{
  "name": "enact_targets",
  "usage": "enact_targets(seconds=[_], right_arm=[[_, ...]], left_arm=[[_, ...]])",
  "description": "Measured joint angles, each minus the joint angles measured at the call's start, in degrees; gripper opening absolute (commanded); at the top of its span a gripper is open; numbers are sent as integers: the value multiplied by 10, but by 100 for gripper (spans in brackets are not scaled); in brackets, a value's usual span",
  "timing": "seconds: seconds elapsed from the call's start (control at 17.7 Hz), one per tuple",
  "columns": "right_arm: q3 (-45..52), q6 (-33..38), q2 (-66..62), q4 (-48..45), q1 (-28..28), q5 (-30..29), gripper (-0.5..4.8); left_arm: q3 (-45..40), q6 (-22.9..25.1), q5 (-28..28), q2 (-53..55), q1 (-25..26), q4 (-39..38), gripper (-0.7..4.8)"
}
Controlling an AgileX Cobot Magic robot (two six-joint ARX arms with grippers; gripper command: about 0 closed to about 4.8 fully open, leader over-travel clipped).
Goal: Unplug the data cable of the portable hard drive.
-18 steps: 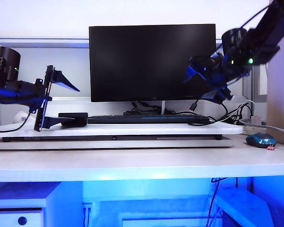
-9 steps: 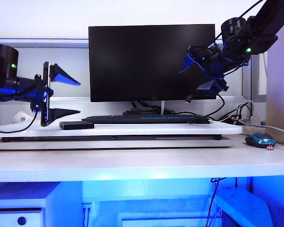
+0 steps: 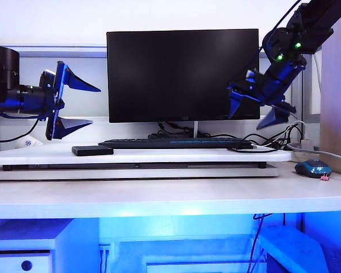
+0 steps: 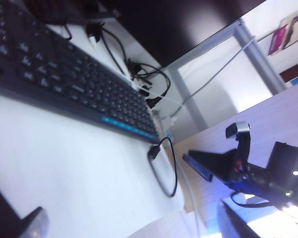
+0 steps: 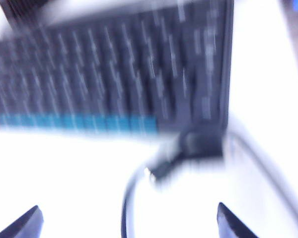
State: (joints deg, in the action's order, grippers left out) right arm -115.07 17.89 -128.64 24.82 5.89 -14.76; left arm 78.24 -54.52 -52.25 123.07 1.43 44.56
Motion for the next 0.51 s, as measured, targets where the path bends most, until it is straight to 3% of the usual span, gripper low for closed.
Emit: enact_targets(seconds=[0.23, 0.51], right_arm=[[0, -21, 5, 79, 0, 9, 479], [-1, -163, 52, 66, 2, 139, 479]], left_arm=[[0, 75, -2, 0, 0, -11, 479], [0, 190, 5, -8, 0, -49, 479]])
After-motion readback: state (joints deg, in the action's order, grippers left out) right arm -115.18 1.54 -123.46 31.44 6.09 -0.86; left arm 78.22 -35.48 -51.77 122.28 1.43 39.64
